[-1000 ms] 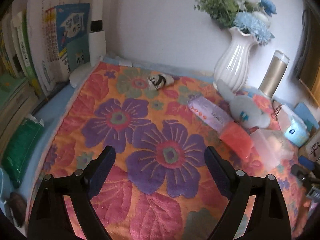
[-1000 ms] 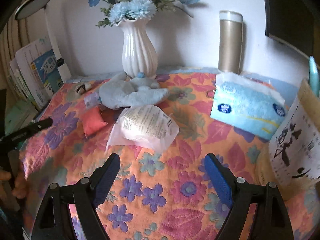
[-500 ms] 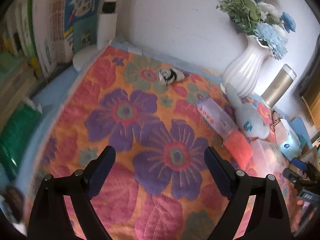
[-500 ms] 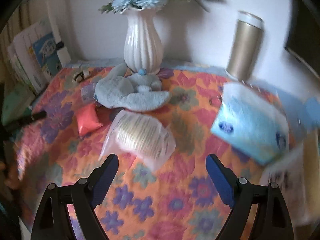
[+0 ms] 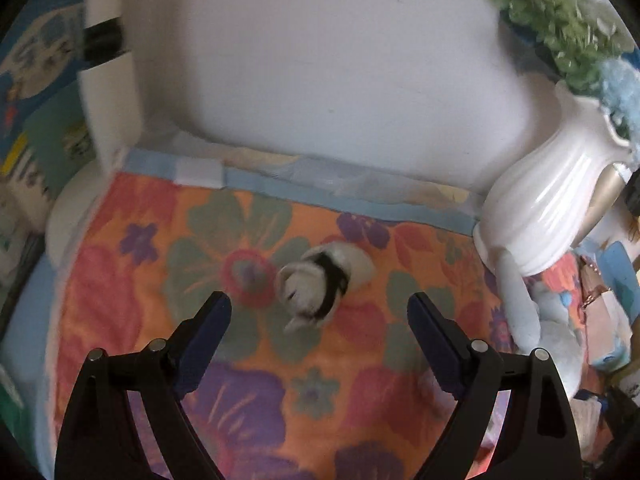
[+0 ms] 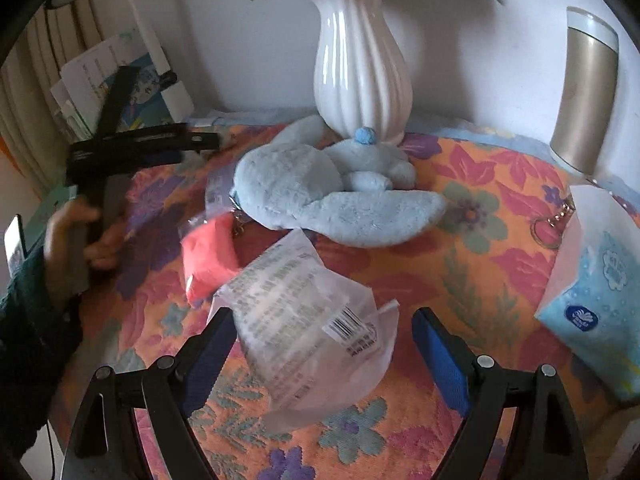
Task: Organize soft objects
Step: 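Grasp the white wrapped roll with left gripper while right grasps the clear bag, then carry roll and clear bag to the round table and release both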
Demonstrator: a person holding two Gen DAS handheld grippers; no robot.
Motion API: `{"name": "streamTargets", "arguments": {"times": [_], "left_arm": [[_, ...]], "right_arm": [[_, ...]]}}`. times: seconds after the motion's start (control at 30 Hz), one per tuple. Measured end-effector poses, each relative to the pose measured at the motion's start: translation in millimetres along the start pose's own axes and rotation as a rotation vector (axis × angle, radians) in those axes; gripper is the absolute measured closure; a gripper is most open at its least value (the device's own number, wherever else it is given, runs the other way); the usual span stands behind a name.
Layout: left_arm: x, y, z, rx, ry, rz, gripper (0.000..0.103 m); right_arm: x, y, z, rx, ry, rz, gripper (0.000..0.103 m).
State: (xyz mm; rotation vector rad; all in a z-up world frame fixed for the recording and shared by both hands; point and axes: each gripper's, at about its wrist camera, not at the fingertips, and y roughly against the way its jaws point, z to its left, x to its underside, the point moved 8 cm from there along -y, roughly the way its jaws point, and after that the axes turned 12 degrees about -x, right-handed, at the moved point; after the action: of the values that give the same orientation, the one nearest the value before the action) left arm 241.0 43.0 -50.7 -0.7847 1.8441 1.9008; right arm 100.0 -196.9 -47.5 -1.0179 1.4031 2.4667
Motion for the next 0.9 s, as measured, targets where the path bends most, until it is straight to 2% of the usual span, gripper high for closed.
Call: {"name": "streamTargets", "arguments": {"times": [0.03,0.07,0.1,0.13,0.17,0.2,0.23,0.27,0.33,0.4,0.5,0.63,0.9], "left_arm": [[-1,-3,-3,-0.010,-0.014,0.003,0.017],[-1,-5,-6,-0.014,-0.025,0.003,0.027],[-2,-6,-9,-0.015,-0.038,0.005,0.044],[-1,-8,-13,-0.020,-0.056,0.009,0.056],[0,-7,-14,-0.039,-0.074,0.003,0.074],[0,-5,-17,-0.044,-0.086,-0.008,0.080],[1,-3,-20,-0.016,-0.094,-0.012,0.080],[2,0,-22,-0.013,-0.102,-0.022,0.080],[4,9,-21,-0.031,-0.106,-0.047,0.080],[9,21,-20,-0.011,-0.087,-0.065,0.080],[28,46,-18,0.027,-0.069,-0.072,0.080],[62,85,-23,0.054,-0.088,-0.085,0.080],[107,156,-72,0.165,-0.160,-0.143,0.080]], "right_arm": [[0,-1,-1,0.000,-0.002,0.001,0.015],[0,-2,0,0.002,-0.002,0.004,0.015],[1,-3,0,0.004,0.001,0.009,0.015],[1,-3,2,0.007,0.007,0.010,0.016],[1,-3,4,0.013,0.019,0.007,0.020],[1,-4,8,0.006,0.035,0.004,0.037],[2,-3,12,-0.025,0.048,0.005,0.053],[3,-4,17,-0.042,0.060,0.010,0.057],[5,-4,22,-0.004,0.096,0.011,0.064],[7,1,29,0.014,0.123,-0.008,0.066],[12,14,35,-0.049,0.072,-0.039,0.066],[25,33,44,-0.048,0.032,-0.079,0.066],[60,88,62,-0.004,-0.003,-0.133,0.066]]}}
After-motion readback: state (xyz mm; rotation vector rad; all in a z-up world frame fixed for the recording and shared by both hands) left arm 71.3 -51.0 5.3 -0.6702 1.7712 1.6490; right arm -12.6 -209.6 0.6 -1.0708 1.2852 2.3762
